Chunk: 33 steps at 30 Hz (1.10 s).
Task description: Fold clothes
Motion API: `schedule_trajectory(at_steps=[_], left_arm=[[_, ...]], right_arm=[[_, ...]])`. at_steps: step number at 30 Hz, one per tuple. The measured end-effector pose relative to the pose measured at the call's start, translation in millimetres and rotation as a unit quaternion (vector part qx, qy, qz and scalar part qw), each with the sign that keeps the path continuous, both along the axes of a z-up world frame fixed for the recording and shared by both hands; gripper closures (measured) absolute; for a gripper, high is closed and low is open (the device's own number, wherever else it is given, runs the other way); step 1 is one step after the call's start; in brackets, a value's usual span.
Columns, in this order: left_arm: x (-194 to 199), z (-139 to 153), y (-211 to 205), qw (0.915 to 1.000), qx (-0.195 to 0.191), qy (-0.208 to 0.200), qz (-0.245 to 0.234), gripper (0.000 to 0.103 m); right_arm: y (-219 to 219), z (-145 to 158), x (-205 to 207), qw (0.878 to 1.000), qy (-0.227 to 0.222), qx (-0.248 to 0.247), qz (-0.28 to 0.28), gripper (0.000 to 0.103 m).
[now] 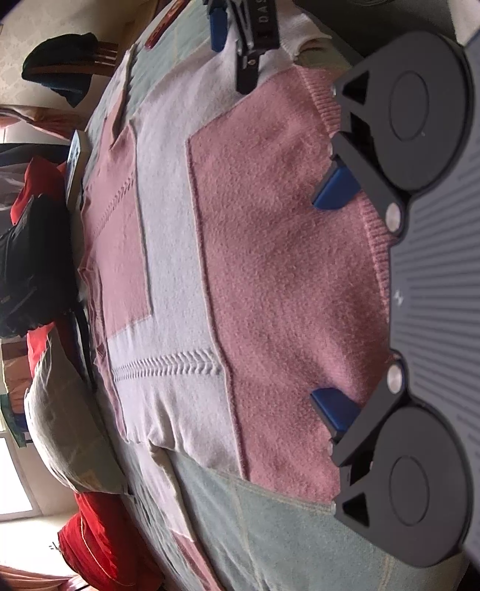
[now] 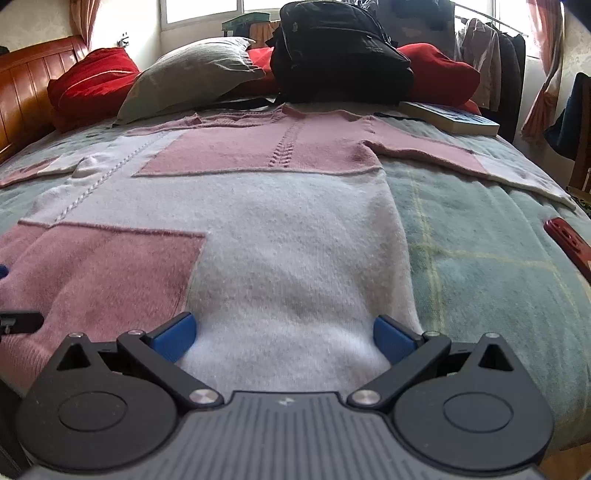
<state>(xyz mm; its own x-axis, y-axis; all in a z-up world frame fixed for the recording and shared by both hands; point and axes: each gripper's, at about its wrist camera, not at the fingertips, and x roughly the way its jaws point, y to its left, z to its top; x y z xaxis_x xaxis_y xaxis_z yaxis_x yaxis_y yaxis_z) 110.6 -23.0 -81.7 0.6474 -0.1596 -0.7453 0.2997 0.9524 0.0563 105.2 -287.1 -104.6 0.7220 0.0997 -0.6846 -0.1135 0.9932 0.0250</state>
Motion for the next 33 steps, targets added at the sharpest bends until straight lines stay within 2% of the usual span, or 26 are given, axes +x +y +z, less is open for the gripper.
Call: schedule_trajectory(at_steps=[5, 9, 12, 15, 20, 24, 28, 31, 33], left_arm=[[-7.1, 5.6, 4.4, 1.0, 0.006, -0.002, -0.005, 0.001], [-10.7, 13.3, 11.3, 0.9998, 0.009, -0.016, 0.008, 0.001], [-9.8, 18.4, 17.0, 0.9994, -0.004, -0.022, 0.025, 0.001], [-7.8, 20.1, 20.3, 0.9993, -0.023, -0.018, 0.024, 0.001], [3.3, 1.3, 15.9, 0.9995, -0.009, 0.008, 0.03, 0.001], [4.6, 5.9, 12.5, 0.9996, -0.01, 0.005, 0.027, 0.001], [6.1, 18.5, 17.9, 0.9988, -0.032, 0.002, 0.036, 0.001], [8.7, 21.9, 21.6, 0.998, -0.042, 0.003, 0.048, 0.001], [12.1, 15.0, 22.9, 0.9974, -0.042, 0.019, 0.056, 0.001]], right_arm=[[-2.7, 9.3, -16.8, 1.0, 0.013, -0.004, 0.017, 0.0], [0.2, 28.5, -15.1, 0.999, -0.018, 0.039, 0.032, 0.0], [15.0, 30.0, -2.3, 0.996, -0.014, 0.062, 0.058, 0.0], [30.7, 15.6, 2.4, 0.996, 0.012, 0.04, 0.077, 0.0], [28.5, 0.4, -21.9, 0.996, 0.006, -0.002, 0.092, 0.0], [10.9, 11.1, -27.0, 0.996, 0.011, 0.027, 0.078, 0.0], [-0.5, 27.1, -6.6, 0.996, -0.008, 0.059, 0.064, 0.0], [1.5, 29.4, 20.5, 0.998, 0.002, 0.048, 0.043, 0.0], [4.4, 22.6, 33.6, 0.999, 0.021, 0.036, 0.033, 0.0]])
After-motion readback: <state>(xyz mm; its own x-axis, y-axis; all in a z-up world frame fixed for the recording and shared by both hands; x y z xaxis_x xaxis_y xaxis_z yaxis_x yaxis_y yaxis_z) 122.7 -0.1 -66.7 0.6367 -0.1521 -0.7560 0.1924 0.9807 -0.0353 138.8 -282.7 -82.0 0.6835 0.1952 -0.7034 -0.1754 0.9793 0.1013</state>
